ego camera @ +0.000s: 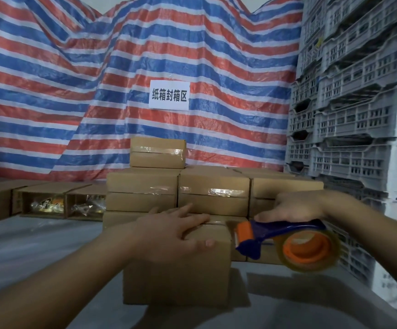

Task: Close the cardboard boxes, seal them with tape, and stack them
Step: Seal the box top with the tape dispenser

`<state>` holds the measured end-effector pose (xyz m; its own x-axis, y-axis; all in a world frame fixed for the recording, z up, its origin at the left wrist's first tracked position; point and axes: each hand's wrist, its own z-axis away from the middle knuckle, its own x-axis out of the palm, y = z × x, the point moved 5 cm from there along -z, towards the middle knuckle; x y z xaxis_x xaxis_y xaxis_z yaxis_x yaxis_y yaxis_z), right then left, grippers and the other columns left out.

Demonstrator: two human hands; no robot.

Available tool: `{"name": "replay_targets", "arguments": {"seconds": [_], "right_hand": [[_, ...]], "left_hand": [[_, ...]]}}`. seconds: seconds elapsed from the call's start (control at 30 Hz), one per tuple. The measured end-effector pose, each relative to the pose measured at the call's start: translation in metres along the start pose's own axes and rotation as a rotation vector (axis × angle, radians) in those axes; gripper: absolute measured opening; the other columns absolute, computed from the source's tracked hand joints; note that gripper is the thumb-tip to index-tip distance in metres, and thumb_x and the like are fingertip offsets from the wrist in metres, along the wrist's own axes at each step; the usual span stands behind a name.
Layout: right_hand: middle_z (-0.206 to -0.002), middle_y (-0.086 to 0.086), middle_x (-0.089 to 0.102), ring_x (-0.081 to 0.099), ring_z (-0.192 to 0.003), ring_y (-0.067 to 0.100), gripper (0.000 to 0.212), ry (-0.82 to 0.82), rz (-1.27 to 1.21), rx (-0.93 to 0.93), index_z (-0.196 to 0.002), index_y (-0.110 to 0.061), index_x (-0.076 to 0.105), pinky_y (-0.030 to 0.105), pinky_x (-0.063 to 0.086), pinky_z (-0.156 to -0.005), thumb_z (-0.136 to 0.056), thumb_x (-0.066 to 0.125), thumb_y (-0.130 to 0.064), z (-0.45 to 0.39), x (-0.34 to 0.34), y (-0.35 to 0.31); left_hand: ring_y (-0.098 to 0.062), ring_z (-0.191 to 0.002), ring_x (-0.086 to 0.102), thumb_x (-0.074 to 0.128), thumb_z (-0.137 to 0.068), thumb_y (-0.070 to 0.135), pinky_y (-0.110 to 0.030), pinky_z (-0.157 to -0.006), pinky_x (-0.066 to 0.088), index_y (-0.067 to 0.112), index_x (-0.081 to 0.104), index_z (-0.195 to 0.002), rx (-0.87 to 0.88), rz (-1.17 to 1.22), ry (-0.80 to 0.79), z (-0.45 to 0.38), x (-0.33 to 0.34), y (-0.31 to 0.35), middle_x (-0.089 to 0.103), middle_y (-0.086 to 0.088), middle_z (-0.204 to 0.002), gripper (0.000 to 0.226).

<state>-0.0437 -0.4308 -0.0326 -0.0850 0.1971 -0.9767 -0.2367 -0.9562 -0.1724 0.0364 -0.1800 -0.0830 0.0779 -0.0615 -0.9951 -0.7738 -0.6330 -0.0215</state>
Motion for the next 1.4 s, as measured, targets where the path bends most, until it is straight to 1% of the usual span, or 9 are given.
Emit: {"name": "replay_targets", "arguments": {"seconds": [0.27,0.47,0.63,0.83,0.93,1.03,1.13,1.27,1.4], "right_hand": [[-0.075,-0.005,0.057,0.053,-0.065,0.013,0.043,0.322,0.843,0.03,-0.073,-0.022,0.056,0.03,0.044,-0.063,-0.091,0.046,-0.06,0.013,-0.003,-0.054],[-0.077,-0.006,0.055,0.057,-0.074,0.015,0.058,0.478,0.651,0.1,-0.07,-0.024,0.05,0.03,0.047,-0.067,-0.092,0.032,-0.075,0.043,0.027,-0.015],[-0.07,-0.01,0.055,0.048,-0.056,0.006,0.066,0.592,0.507,0.22,-0.07,-0.024,0.053,0.023,0.029,-0.044,-0.089,0.024,-0.08,0.067,0.081,0.006],[-0.08,-0.012,0.056,0.051,-0.067,0.005,0.066,0.449,0.407,0.3,-0.086,-0.029,0.059,0.026,0.037,-0.056,-0.087,0.022,-0.083,0.079,0.101,0.01],[-0.084,-0.008,0.062,0.059,-0.074,0.008,0.088,0.521,0.346,0.274,-0.086,-0.028,0.063,0.028,0.049,-0.067,-0.075,0.002,-0.089,0.081,0.075,-0.015],[-0.11,-0.017,0.06,0.057,-0.094,0.004,0.08,0.775,-0.014,-0.034,-0.11,-0.031,0.059,0.025,0.047,-0.082,-0.078,0.006,-0.083,0.073,0.038,-0.059],[-0.127,-0.031,0.036,0.037,-0.11,-0.015,0.057,0.588,-0.541,-0.3,-0.148,-0.04,0.036,0.006,0.026,-0.087,-0.098,0.029,-0.066,0.043,0.029,-0.101],[-0.149,-0.018,0.036,0.041,-0.114,-0.003,0.053,0.374,-0.817,-0.282,-0.153,-0.037,0.032,0.019,0.039,-0.096,-0.103,0.032,-0.056,-0.004,0.065,-0.116],[-0.156,-0.008,0.038,0.041,-0.136,0.015,0.05,0.412,-1.187,-0.227,-0.149,-0.042,0.039,0.034,0.038,-0.105,-0.101,0.044,-0.052,-0.014,0.086,-0.103]], "left_hand": [[-0.016,-0.15,0.011,0.015,-0.072,0.088,-0.047,-0.116,0.016,0.06,0.004,-0.148,-0.008,0.021,-0.026,0.005,-0.005,0.006,0.007,0.017,-0.163,0.081],[-0.015,-0.15,0.011,0.014,-0.073,0.088,-0.046,-0.117,0.014,0.059,0.005,-0.148,0.007,0.022,-0.023,0.008,-0.006,0.006,0.007,0.017,-0.163,0.081],[-0.015,-0.149,0.013,0.014,-0.07,0.091,-0.044,-0.116,0.014,0.06,0.006,-0.147,0.024,0.053,-0.017,0.008,-0.005,0.004,0.009,0.017,-0.163,0.084],[-0.016,-0.149,0.013,0.017,-0.076,0.089,-0.046,-0.116,0.015,0.061,0.005,-0.147,0.017,0.039,-0.006,0.005,-0.004,0.001,0.008,0.017,-0.163,0.077],[-0.017,-0.15,0.012,0.018,-0.079,0.088,-0.047,-0.115,0.016,0.06,0.006,-0.147,0.025,0.028,0.001,0.002,-0.002,0.0,0.009,0.016,-0.163,0.074],[-0.018,-0.149,0.013,0.018,-0.077,0.089,-0.048,-0.114,0.017,0.06,0.006,-0.146,0.03,0.041,-0.002,0.0,-0.001,-0.001,0.009,0.016,-0.163,0.075],[-0.017,-0.15,0.011,0.018,-0.076,0.09,-0.048,-0.115,0.015,0.061,0.006,-0.146,0.03,0.039,0.0,-0.001,0.0,-0.002,0.008,0.016,-0.163,0.077],[-0.017,-0.151,0.008,0.018,-0.08,0.088,-0.049,-0.118,0.012,0.055,0.003,-0.149,0.03,0.011,0.006,-0.003,0.001,-0.001,0.007,0.015,-0.164,0.079],[-0.018,-0.151,0.01,0.019,-0.082,0.086,-0.049,-0.118,0.012,0.05,0.004,-0.152,0.023,0.008,0.022,-0.006,0.002,0.0,0.007,0.012,-0.164,0.08]]}}
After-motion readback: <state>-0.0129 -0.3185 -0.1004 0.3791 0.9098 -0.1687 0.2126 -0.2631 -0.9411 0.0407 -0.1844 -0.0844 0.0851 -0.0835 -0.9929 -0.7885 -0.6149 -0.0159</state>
